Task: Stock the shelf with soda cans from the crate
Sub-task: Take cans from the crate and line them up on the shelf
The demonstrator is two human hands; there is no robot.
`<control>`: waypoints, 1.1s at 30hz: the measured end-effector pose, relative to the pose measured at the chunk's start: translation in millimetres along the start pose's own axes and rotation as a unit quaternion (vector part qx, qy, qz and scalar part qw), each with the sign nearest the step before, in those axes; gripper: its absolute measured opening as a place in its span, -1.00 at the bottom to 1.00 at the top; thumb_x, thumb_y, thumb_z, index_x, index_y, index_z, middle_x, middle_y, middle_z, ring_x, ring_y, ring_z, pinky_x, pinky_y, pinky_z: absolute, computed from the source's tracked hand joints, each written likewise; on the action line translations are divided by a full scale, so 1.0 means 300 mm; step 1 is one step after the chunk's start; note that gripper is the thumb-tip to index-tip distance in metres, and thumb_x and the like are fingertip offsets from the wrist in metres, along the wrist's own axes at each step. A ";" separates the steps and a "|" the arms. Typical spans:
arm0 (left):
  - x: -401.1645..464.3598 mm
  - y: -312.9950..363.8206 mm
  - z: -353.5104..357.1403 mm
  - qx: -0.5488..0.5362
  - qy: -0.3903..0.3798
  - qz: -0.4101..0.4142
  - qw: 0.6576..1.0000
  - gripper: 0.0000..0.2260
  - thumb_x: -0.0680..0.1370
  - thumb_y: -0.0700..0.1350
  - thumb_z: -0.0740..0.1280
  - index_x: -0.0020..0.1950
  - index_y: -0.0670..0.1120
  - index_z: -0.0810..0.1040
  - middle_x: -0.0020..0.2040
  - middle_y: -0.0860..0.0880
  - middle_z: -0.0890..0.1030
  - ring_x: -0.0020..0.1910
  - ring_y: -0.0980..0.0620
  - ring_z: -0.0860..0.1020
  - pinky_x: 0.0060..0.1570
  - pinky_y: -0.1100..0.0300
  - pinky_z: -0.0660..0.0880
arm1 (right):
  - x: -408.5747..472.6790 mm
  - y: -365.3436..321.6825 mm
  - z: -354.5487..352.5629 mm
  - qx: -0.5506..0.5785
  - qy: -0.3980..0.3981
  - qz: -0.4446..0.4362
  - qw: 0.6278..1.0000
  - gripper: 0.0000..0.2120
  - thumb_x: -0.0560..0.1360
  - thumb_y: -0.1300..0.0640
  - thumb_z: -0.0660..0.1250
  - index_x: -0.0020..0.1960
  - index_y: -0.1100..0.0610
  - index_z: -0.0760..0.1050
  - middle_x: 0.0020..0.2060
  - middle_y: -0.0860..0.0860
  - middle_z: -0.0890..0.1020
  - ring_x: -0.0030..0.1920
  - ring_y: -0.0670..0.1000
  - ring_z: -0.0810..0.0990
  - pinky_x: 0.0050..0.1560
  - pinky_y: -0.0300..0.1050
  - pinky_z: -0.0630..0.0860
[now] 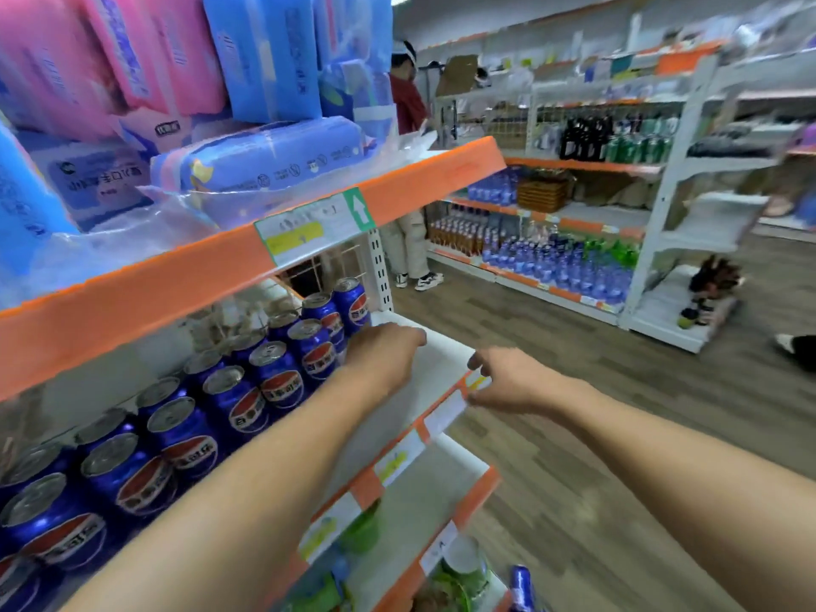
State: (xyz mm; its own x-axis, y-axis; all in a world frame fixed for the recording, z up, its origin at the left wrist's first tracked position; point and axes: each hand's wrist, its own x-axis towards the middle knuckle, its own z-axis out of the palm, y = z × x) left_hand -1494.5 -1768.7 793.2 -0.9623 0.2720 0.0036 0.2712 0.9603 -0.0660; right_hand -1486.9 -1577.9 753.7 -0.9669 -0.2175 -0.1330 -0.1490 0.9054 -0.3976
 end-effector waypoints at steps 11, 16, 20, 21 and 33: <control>0.026 0.678 0.182 0.048 -0.077 0.230 0.969 -0.61 0.55 0.08 0.34 0.36 0.03 0.52 0.30 -0.09 0.58 0.30 -0.13 0.53 0.18 0.06 0.49 | -0.508 0.480 -0.016 -0.035 -0.083 0.217 0.972 -0.47 0.45 -0.10 0.43 0.34 0.10 0.49 0.25 0.07 0.59 0.24 0.11 0.56 0.23 -0.04 0.51; -0.036 0.979 0.202 0.044 -0.095 0.286 0.952 -0.60 0.57 0.06 0.31 0.41 0.04 0.47 0.32 -0.06 0.56 0.30 -0.11 0.53 0.14 0.08 0.48 | -0.765 0.641 -0.039 -0.018 -0.070 0.267 0.961 -0.44 0.47 -0.05 0.42 0.42 0.10 0.44 0.33 0.07 0.54 0.30 0.09 0.52 0.27 -0.12 0.47; -0.124 1.176 0.207 0.044 -0.109 0.304 0.945 -0.60 0.59 0.04 0.30 0.43 0.03 0.45 0.33 -0.06 0.55 0.31 -0.10 0.53 0.14 0.09 0.47 | -0.972 0.757 -0.047 -0.013 -0.076 0.292 0.953 -0.48 0.51 -0.03 0.40 0.42 0.13 0.45 0.33 0.09 0.55 0.30 0.10 0.52 0.22 -0.13 0.45; -0.149 1.222 0.209 0.045 -0.114 0.307 0.944 -0.60 0.59 0.04 0.30 0.43 0.03 0.45 0.33 -0.06 0.54 0.31 -0.10 0.53 0.15 0.08 0.48 | -1.022 0.794 -0.044 -0.008 -0.075 0.299 0.951 -0.46 0.50 -0.05 0.40 0.42 0.11 0.44 0.34 0.08 0.54 0.31 0.09 0.52 0.23 -0.13 0.45; -0.390 1.657 0.179 -0.024 -0.139 0.216 0.966 -0.64 0.60 0.03 0.27 0.39 0.04 0.48 0.27 -0.01 0.57 0.24 -0.09 0.54 -0.01 0.14 0.41 | -1.378 1.125 -0.143 -0.054 -0.098 0.243 0.964 -0.48 0.51 -0.09 0.39 0.41 0.07 0.44 0.32 0.05 0.53 0.30 0.07 0.50 0.18 -0.17 0.42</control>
State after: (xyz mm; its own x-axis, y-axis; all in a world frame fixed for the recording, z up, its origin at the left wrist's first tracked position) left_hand -1248.2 -1326.7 706.5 -0.7255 0.6273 -0.2831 0.6430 0.7645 0.0459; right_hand -1146.2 -1166.7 713.4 -0.8718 0.1873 -0.4526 0.2813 0.9478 -0.1498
